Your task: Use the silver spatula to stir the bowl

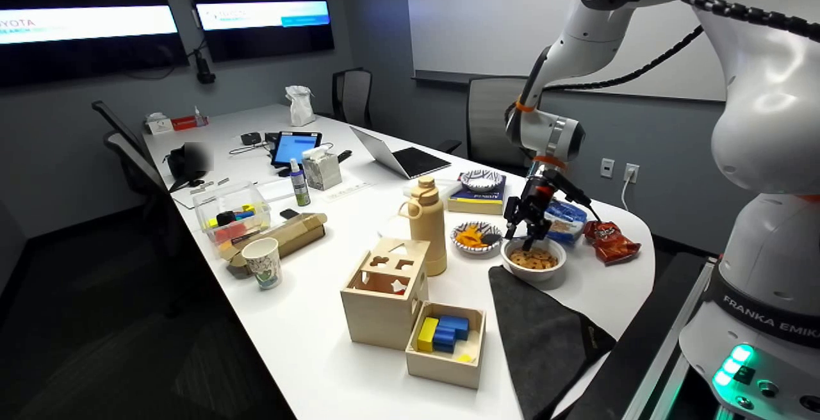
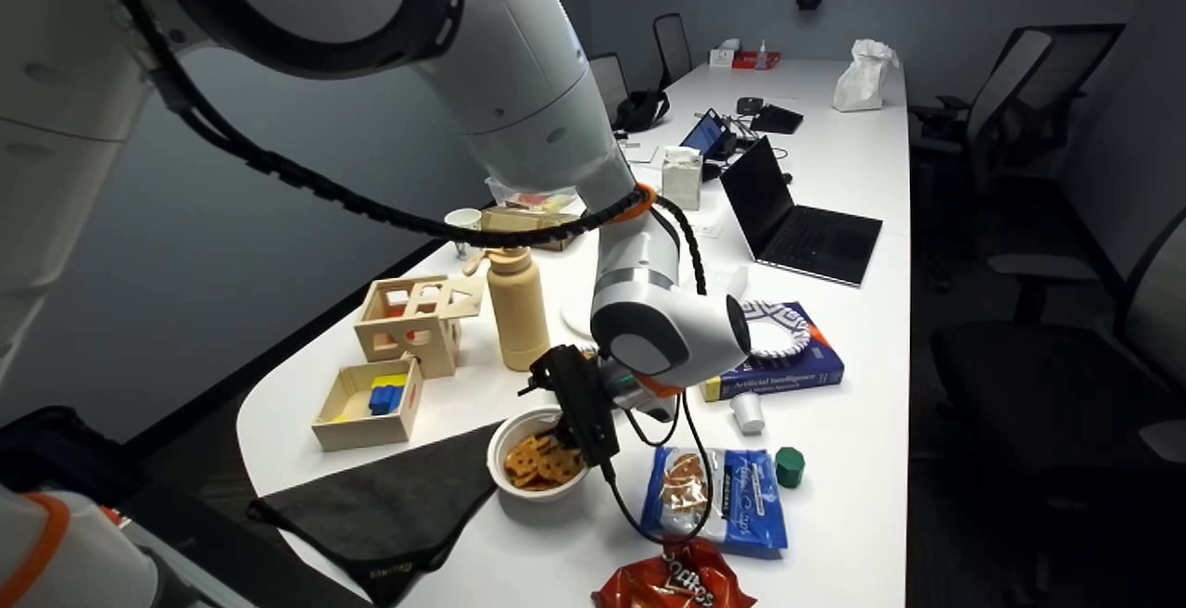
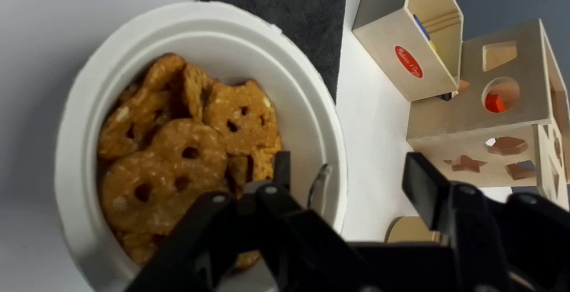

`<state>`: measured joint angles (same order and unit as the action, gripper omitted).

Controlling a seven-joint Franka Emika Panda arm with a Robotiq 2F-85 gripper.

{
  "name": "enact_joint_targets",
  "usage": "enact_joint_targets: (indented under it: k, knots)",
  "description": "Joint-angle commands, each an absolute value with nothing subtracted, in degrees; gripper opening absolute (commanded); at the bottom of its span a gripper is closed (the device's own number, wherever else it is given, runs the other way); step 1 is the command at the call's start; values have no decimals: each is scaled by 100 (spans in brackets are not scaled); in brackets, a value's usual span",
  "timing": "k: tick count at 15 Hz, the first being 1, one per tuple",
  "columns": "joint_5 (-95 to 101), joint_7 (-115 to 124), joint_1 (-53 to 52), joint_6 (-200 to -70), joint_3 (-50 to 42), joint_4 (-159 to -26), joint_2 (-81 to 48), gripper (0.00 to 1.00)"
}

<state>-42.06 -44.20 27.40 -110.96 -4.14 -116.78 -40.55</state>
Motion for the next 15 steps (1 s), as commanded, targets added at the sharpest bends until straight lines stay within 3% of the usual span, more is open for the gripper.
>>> enact_joint_targets:
  k: [1,4,6,15]
  knots:
    - [-4399,-4536,2820,-10844,-442,-11520,-4177,35]
    - [-4479,-4576,2842,-10793,-450,-11520,-4237,11]
    - [-4564,-4636,2872,-10758,-445,-11509,-4295,0]
    - [-4832,-4798,2883,-10495,-577,-11684,-4129,1]
